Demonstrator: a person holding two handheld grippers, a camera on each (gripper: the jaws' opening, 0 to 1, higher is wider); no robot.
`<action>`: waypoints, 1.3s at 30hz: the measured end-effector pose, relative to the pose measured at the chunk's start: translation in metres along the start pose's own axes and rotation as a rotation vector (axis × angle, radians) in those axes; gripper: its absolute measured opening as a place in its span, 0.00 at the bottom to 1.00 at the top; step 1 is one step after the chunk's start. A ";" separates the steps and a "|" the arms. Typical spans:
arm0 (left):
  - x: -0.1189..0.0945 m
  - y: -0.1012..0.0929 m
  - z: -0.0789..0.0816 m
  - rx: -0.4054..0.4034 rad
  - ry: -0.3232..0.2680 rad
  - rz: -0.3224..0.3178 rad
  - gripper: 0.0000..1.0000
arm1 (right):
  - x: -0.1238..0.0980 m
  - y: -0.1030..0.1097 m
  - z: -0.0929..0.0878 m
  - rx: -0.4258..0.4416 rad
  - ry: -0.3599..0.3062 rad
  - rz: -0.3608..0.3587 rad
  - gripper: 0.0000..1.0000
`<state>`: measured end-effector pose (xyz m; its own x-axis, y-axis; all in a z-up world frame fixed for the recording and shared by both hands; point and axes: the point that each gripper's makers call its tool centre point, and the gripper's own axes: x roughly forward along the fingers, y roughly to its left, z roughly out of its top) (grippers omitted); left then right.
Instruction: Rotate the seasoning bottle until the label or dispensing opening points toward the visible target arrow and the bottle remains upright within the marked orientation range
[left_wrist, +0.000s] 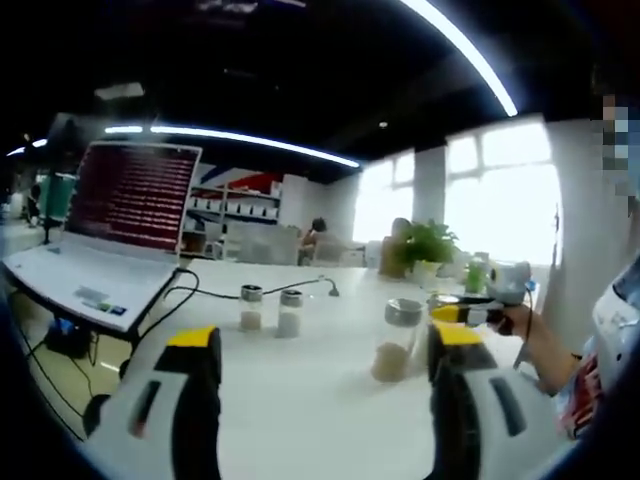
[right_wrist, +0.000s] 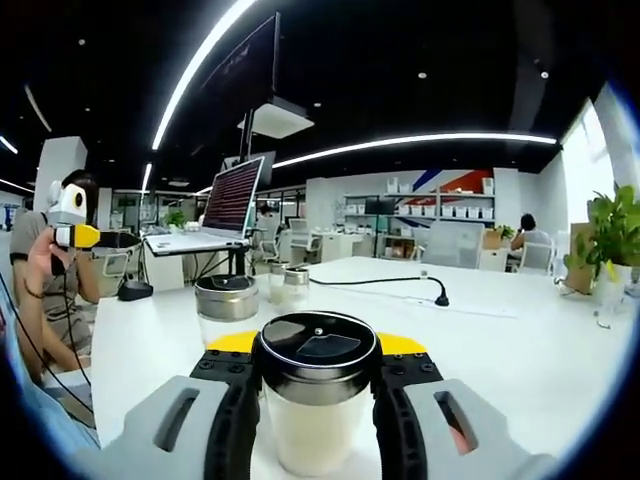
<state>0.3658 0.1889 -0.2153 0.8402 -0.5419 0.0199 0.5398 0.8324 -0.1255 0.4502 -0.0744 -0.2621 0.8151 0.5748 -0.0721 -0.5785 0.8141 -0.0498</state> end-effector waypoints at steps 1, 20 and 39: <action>0.000 -0.001 0.000 -0.006 -0.002 -0.006 0.90 | 0.000 0.000 0.000 -0.001 -0.002 -0.007 0.42; 0.001 0.002 0.002 -0.016 -0.013 0.014 0.89 | -0.002 -0.005 0.001 0.000 -0.029 -0.090 0.42; 0.000 0.004 0.003 -0.021 -0.017 0.022 0.89 | -0.001 -0.007 -0.001 -0.041 -0.040 -0.236 0.43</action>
<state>0.3685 0.1925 -0.2127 0.8526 -0.5214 0.0334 0.5202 0.8413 -0.1472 0.4538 -0.0808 -0.2626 0.9279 0.3725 -0.0140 -0.3720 0.9228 -0.1005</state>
